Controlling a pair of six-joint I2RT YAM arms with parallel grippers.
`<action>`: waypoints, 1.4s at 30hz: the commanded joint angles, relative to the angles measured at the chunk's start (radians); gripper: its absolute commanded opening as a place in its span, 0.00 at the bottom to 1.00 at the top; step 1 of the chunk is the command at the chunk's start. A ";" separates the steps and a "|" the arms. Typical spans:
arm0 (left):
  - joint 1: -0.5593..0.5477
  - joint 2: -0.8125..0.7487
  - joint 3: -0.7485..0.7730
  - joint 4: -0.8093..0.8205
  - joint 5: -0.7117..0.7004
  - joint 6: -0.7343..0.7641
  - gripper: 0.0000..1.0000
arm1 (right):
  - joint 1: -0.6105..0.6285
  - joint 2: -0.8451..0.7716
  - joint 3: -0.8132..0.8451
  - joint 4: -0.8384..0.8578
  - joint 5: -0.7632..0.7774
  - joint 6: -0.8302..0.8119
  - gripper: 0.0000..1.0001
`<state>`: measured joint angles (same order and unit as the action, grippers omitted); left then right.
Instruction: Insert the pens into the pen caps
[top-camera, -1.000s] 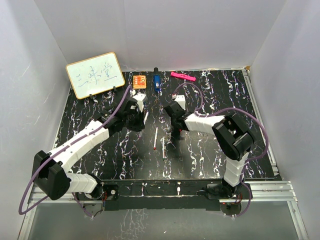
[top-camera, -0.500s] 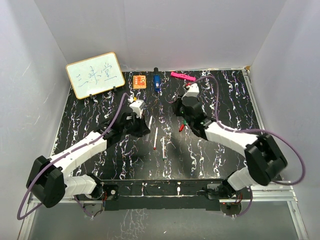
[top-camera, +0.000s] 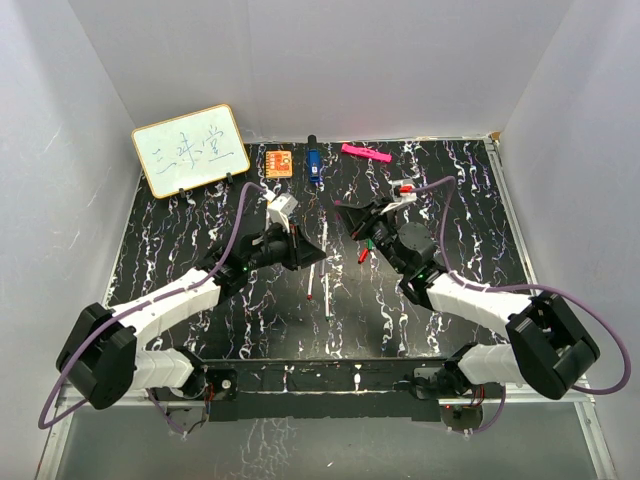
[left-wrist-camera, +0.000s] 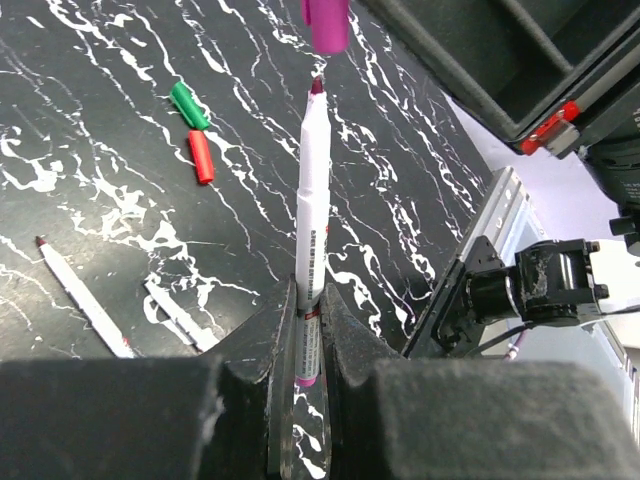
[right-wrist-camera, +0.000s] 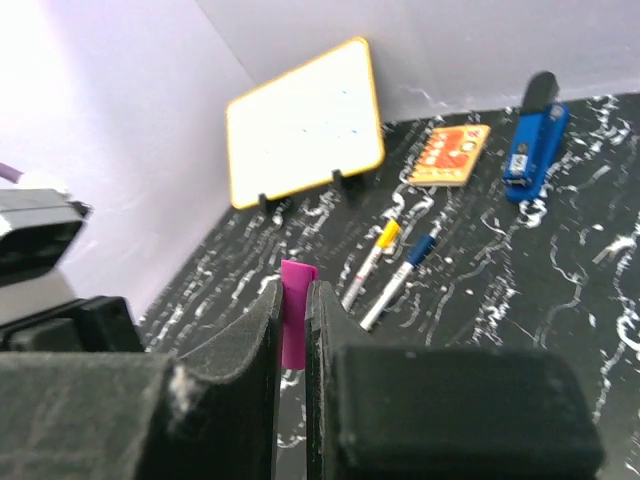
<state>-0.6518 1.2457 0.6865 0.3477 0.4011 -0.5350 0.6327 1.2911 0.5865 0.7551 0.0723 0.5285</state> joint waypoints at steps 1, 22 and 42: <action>-0.017 0.006 0.004 0.093 0.037 -0.010 0.00 | 0.001 -0.048 -0.024 0.209 -0.044 0.053 0.00; -0.037 0.019 0.039 0.095 0.056 0.017 0.00 | 0.001 -0.002 -0.027 0.276 -0.085 0.100 0.00; -0.040 -0.022 0.016 0.119 0.019 0.026 0.00 | 0.000 -0.007 -0.027 0.237 -0.079 0.087 0.00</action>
<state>-0.6891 1.2682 0.6903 0.4267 0.4316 -0.5240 0.6327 1.2976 0.5587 0.9672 -0.0036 0.6289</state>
